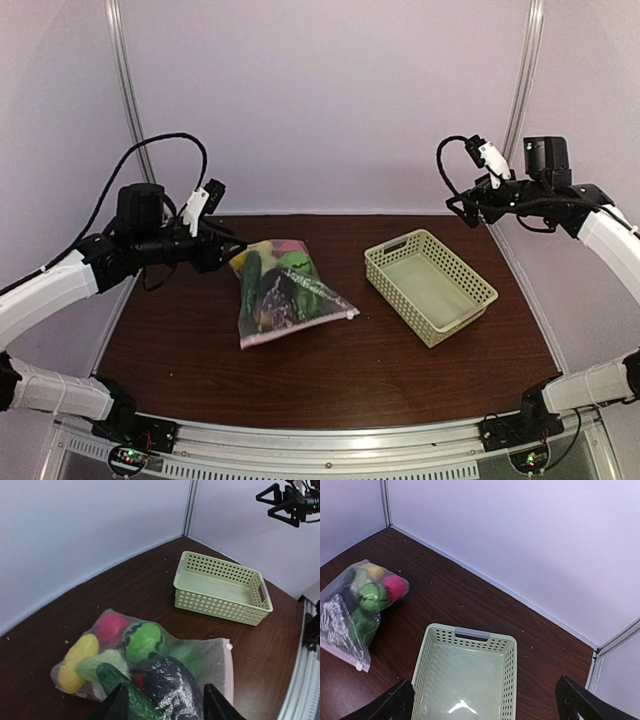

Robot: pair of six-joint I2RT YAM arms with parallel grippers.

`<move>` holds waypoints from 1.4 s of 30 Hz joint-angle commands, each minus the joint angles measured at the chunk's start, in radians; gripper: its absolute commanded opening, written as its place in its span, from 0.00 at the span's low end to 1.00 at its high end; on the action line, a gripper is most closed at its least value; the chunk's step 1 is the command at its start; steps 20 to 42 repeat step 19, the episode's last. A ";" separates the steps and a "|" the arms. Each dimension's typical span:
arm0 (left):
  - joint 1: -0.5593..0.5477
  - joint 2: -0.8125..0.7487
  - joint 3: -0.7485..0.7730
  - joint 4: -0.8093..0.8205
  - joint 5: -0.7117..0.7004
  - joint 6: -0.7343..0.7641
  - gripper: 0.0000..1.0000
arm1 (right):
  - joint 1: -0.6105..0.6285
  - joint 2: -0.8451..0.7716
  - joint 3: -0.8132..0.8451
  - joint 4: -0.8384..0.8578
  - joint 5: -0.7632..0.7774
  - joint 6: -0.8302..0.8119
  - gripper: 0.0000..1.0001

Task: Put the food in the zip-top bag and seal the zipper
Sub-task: Place the zipper food storage bag at the center of the board, then reset both arms

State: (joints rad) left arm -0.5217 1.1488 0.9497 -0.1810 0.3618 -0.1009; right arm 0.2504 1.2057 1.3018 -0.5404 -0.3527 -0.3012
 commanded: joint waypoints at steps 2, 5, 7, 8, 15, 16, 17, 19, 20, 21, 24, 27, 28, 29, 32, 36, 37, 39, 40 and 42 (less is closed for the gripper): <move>-0.004 -0.219 -0.065 -0.076 -0.085 -0.030 0.70 | -0.014 -0.039 -0.033 0.056 0.075 0.083 1.00; -0.003 -0.254 -0.007 -0.098 -0.226 -0.015 0.94 | -0.033 -0.072 -0.048 0.081 0.081 0.133 1.00; -0.002 -0.224 0.066 -0.142 -0.368 -0.013 0.98 | -0.054 -0.091 -0.035 0.088 0.097 0.165 1.00; -0.001 -0.195 0.116 -0.176 -0.446 -0.017 0.98 | -0.063 -0.100 -0.026 0.089 0.125 0.180 1.00; 0.000 -0.018 0.435 -0.347 -0.738 0.003 0.98 | -0.078 -0.170 0.021 0.141 0.428 0.213 1.00; 0.001 -0.016 0.437 -0.320 -0.743 0.023 0.98 | -0.079 -0.174 0.023 0.144 0.433 0.210 1.00; 0.000 -0.016 0.431 -0.293 -0.742 0.037 0.98 | -0.080 -0.178 0.022 0.139 0.420 0.209 1.00; 0.000 -0.019 0.410 -0.248 -0.721 0.045 0.98 | -0.080 -0.196 -0.012 0.154 0.395 0.208 1.00; 0.000 -0.019 0.410 -0.248 -0.721 0.045 0.98 | -0.080 -0.196 -0.012 0.154 0.395 0.208 1.00; 0.000 -0.019 0.410 -0.248 -0.721 0.045 0.98 | -0.080 -0.196 -0.012 0.154 0.395 0.208 1.00; 0.000 -0.019 0.410 -0.248 -0.721 0.045 0.98 | -0.080 -0.196 -0.012 0.154 0.395 0.208 1.00; 0.000 -0.019 0.410 -0.248 -0.721 0.045 0.98 | -0.080 -0.196 -0.012 0.154 0.395 0.208 1.00; 0.000 -0.019 0.410 -0.248 -0.721 0.045 0.98 | -0.080 -0.196 -0.012 0.154 0.395 0.208 1.00; 0.000 -0.019 0.410 -0.248 -0.721 0.045 0.98 | -0.080 -0.196 -0.012 0.154 0.395 0.208 1.00; 0.000 -0.019 0.410 -0.248 -0.721 0.045 0.98 | -0.080 -0.196 -0.012 0.154 0.395 0.208 1.00; 0.000 -0.019 0.410 -0.248 -0.721 0.045 0.98 | -0.080 -0.196 -0.012 0.154 0.395 0.208 1.00; 0.000 -0.019 0.410 -0.248 -0.721 0.045 0.98 | -0.080 -0.196 -0.012 0.154 0.395 0.208 1.00; 0.000 -0.019 0.410 -0.248 -0.721 0.045 0.98 | -0.080 -0.196 -0.012 0.154 0.395 0.208 1.00; 0.000 -0.019 0.410 -0.248 -0.721 0.045 0.98 | -0.080 -0.196 -0.012 0.154 0.395 0.208 1.00; 0.000 -0.019 0.410 -0.248 -0.721 0.045 0.98 | -0.080 -0.196 -0.012 0.154 0.395 0.208 1.00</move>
